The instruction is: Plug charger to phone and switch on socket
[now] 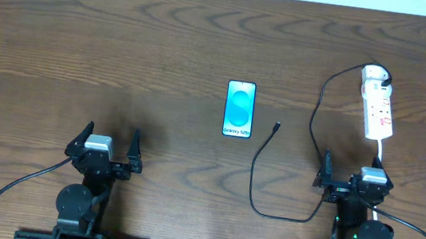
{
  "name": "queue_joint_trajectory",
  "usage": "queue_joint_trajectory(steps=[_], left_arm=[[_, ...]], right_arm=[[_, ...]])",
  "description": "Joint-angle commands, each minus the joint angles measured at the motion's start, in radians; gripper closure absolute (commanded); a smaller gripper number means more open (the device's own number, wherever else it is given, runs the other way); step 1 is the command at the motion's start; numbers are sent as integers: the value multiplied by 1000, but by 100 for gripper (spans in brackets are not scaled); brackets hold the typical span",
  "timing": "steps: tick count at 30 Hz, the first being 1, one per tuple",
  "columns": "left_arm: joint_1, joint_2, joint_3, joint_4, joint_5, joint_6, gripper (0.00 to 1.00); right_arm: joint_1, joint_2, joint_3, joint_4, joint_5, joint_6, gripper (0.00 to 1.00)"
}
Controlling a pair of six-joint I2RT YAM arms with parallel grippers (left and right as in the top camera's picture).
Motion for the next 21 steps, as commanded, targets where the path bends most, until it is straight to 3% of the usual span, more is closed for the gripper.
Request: queue_joint_trajectory(steps=[1, 11, 15, 21], left_arm=[[5, -6, -10, -44, 6, 6, 2], [5, -6, -10, -37, 73, -7, 2], [4, -6, -10, 66, 245, -58, 2], [5, -6, -10, 227, 266, -58, 2]], right_arm=[[11, -6, -2, -3, 8, 0, 1], [11, -6, -2, -3, 8, 0, 1], [11, -6, -2, -3, 8, 0, 1], [11, -6, -2, -3, 8, 0, 1]])
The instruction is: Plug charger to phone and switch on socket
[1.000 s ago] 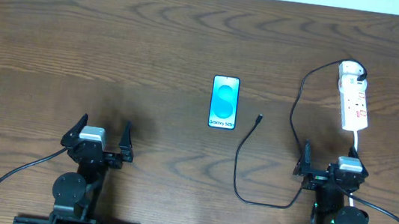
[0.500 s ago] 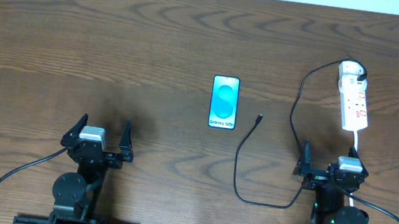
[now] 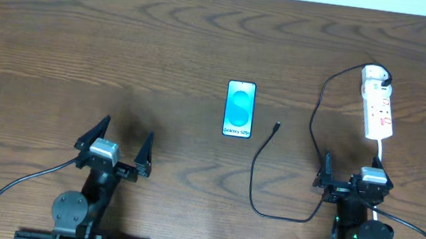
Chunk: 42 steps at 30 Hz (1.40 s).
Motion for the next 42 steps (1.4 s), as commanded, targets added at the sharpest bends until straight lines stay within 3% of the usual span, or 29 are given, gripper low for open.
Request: queue_joint_trajectory(steps=[1, 10, 17, 23, 25, 29, 33, 35, 40, 42], left_arm=[[5, -6, -3, 66, 58, -14, 2], [5, 8, 59, 82, 85, -93, 2], [5, 235, 340, -287, 34, -66, 2], [5, 637, 699, -601, 62, -60, 2], [5, 753, 796, -650, 150, -62, 2], [5, 914, 874, -644, 496, -76, 2], [0, 1007, 880, -597, 665, -76, 2], [-18, 1042, 888, -630, 627, -99, 2], [-97, 1105, 964, -799, 273, -233, 2], [-123, 1148, 1026, -867, 248, -253, 2]], right_arm=[[11, -6, -2, -3, 8, 0, 1], [11, -6, -2, -3, 8, 0, 1], [11, -6, -2, -3, 8, 0, 1], [11, -6, -2, -3, 8, 0, 1], [11, -6, -2, -3, 8, 0, 1], [11, -6, -2, -3, 8, 0, 1], [11, -6, -2, -3, 8, 0, 1], [11, -6, -2, -3, 8, 0, 1], [11, -6, -2, -3, 8, 0, 1], [11, -6, -2, -3, 8, 0, 1]])
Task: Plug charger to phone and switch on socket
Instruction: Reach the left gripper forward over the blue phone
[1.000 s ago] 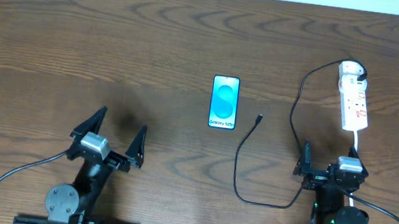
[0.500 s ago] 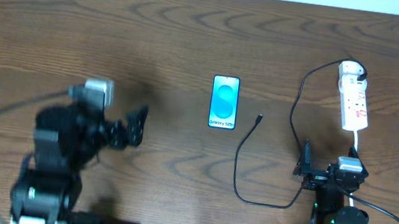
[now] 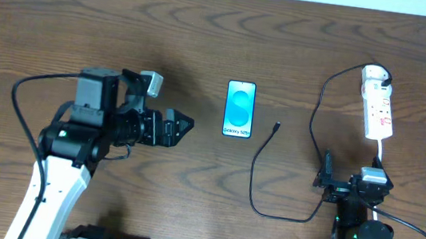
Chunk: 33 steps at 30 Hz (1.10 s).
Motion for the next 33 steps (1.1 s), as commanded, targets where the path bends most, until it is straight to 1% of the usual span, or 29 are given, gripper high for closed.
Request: queue_joint_trajectory(steps=[1, 3, 5, 9, 13, 15, 20, 21, 24, 27, 29, 33], left_arm=[[-41, 70, 147, -89, -130, -79, 2], [-61, 142, 247, -192, -137, -79, 2], [-88, 226, 363, -315, -183, -78, 2], [-169, 378, 553, -500, -357, -81, 2], [-249, 545, 716, -676, -499, -124, 2], [-281, 614, 758, -677, -494, -123, 2], [-319, 683, 759, -542, -334, -124, 2], [-324, 686, 759, -527, -327, -135, 2], [-329, 688, 759, -513, -328, -235, 2], [-330, 689, 759, -521, -373, -277, 2], [-332, 692, 760, -524, -391, -299, 2], [-344, 733, 804, -549, -401, -299, 2]], right_arm=[[11, -6, -2, -3, 8, 0, 1], [11, -5, -2, -3, 8, 0, 1], [11, -5, -2, -3, 8, 0, 1], [11, -5, -2, -3, 8, 0, 1], [11, -5, -2, -3, 8, 0, 1], [11, -5, -2, -3, 8, 0, 1], [11, -5, -2, -3, 8, 0, 1], [11, -5, -2, -3, 8, 0, 1], [11, -5, -2, -3, 8, 0, 1], [11, -5, -2, -3, 8, 0, 1], [11, -5, -2, -3, 8, 0, 1], [11, -5, -2, -3, 8, 0, 1]])
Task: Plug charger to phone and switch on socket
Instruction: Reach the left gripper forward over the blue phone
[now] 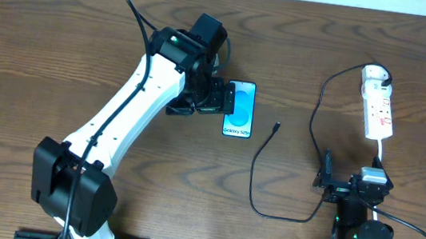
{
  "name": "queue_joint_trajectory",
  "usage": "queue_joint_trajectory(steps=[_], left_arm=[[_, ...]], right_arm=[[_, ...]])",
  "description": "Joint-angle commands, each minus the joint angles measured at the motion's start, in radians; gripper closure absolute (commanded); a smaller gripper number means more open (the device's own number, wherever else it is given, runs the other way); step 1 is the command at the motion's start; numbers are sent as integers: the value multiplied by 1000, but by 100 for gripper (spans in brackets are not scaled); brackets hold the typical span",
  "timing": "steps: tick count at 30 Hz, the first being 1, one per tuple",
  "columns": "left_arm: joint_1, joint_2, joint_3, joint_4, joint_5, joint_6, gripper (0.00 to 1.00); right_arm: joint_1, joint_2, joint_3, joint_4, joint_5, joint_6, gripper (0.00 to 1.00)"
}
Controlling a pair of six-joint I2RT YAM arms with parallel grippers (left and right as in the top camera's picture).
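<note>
The phone [240,110] lies face up mid-table, its blue screen lit. My left arm reaches across from the near left, and my left gripper [226,101] stands open at the phone's left edge, its fingers overlapping that edge. The black charger cable [256,169] loops over the table, its free plug end [277,127] lying right of the phone. Its other end enters the adapter [375,72] in the white power strip [378,108] at the far right. My right gripper [350,169] rests open near the front right, holding nothing.
The white lead of the power strip [381,151] runs down past my right arm's base. The black cable's loop lies between the phone and my right arm. The dark wooden table [86,33] fills the view.
My left arm has stretched further forward and right. Its gripper was left of the phone with a gap between them and is now at the phone's left edge. The right arm, cable and phone have not moved.
Both arms first rested at the front with open grippers. The left gripper then turned slightly at its rest place. Later the left arm was raised, pointing at the phone from the left. Now its gripper is at the phone's edge; the right arm has stayed still throughout.
</note>
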Motion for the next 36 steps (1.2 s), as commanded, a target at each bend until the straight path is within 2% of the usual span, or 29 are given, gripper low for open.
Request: queue_joint_trajectory(steps=[1, 6, 9, 13, 17, 26, 32, 36], left_arm=[[-16, 62, 95, -47, -53, -36, 2], [-37, 230, 301, -192, -138, -27, 2], [-53, 327, 396, -225, -190, -41, 2], [-58, 382, 404, -138, -187, -106, 2], [-61, 396, 404, -48, -177, -111, 2], [-106, 444, 392, 28, -183, -98, 2], [-142, 502, 390, 36, -290, -123, 2], [-143, 536, 389, 51, -286, -129, 2]], right_arm=[[11, -5, -2, -3, 8, 0, 1], [11, -5, -2, -3, 8, 0, 1], [11, -5, -2, -3, 8, 0, 1], [11, -5, -2, -3, 8, 0, 1], [11, -5, -2, -3, 8, 0, 1], [11, -5, -2, -3, 8, 0, 1], [11, -5, -2, -3, 8, 0, 1], [11, -5, -2, -3, 8, 0, 1]])
